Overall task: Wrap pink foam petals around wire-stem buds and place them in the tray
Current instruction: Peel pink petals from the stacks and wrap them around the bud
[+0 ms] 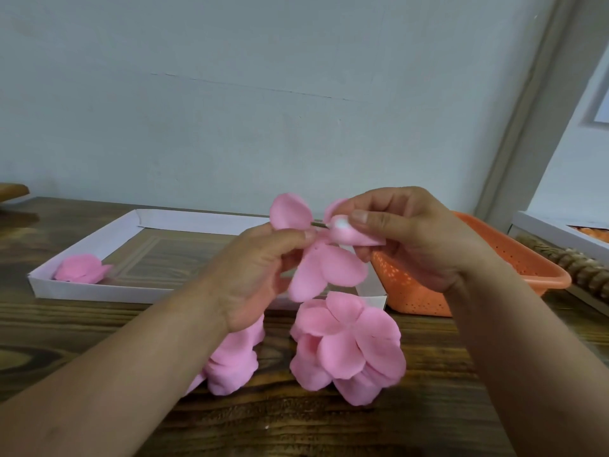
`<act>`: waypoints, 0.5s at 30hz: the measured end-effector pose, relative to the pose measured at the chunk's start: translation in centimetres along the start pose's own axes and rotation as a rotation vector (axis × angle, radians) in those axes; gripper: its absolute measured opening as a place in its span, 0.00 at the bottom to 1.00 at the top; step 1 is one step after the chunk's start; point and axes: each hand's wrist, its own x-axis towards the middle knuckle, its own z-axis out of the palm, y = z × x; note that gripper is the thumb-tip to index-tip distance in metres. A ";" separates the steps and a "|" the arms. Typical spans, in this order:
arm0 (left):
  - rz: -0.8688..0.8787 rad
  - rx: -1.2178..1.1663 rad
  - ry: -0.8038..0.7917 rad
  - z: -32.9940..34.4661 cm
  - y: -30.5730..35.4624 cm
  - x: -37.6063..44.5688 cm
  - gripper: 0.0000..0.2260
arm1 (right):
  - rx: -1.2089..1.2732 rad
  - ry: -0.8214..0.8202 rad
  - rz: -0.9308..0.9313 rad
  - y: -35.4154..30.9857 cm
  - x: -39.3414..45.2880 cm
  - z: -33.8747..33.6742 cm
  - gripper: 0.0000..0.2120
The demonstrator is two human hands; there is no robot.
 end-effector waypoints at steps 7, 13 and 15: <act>0.074 0.081 0.014 -0.9 0.0 0.2 0.14 | 0.071 0.018 0.020 0.5 0.3 -0.4 0.05; -0.075 -0.008 -0.042 -0.3 -0.3 -0.2 0.09 | -0.015 0.056 0.032 0.6 0.3 0.3 0.06; -0.076 -0.001 0.056 -0.4 -0.7 0.1 0.10 | -0.104 0.086 0.044 0.6 0.3 0.4 0.04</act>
